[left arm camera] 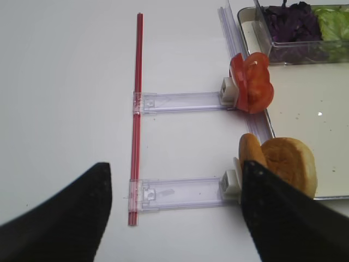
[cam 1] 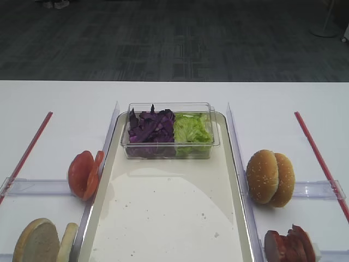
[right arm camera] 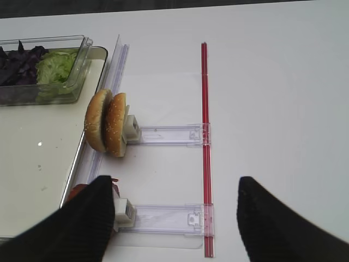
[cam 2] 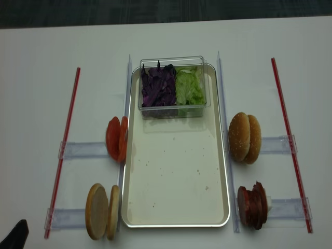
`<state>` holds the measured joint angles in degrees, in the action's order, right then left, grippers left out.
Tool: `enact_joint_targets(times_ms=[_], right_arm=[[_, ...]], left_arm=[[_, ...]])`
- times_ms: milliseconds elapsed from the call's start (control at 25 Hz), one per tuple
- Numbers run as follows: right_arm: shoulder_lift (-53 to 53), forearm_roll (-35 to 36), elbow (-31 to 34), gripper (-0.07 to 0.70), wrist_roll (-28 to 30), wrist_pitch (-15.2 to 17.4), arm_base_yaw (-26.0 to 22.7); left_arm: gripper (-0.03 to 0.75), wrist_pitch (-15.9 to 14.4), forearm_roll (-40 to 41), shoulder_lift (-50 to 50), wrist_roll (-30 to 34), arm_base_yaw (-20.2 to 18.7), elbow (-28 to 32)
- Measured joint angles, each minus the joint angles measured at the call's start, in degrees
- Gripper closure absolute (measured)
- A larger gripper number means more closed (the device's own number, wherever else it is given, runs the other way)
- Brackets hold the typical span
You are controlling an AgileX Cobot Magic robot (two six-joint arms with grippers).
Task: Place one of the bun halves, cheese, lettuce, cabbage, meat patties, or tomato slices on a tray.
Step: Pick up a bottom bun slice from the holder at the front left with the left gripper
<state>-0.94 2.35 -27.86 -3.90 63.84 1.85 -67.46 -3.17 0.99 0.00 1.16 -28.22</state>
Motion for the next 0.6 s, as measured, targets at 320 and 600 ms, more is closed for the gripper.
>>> enact_joint_targets(times_ms=[320, 600], right_arm=[[0.00, -0.10, 0.00, 0.127, 0.00, 0.00, 0.00], [0.00, -0.10, 0.00, 0.127, 0.00, 0.00, 0.00]], left_arm=[[0.240, 0.00, 0.00, 0.00, 0.00, 0.00, 0.00], [0.240, 0.00, 0.00, 0.00, 0.00, 0.00, 0.00]])
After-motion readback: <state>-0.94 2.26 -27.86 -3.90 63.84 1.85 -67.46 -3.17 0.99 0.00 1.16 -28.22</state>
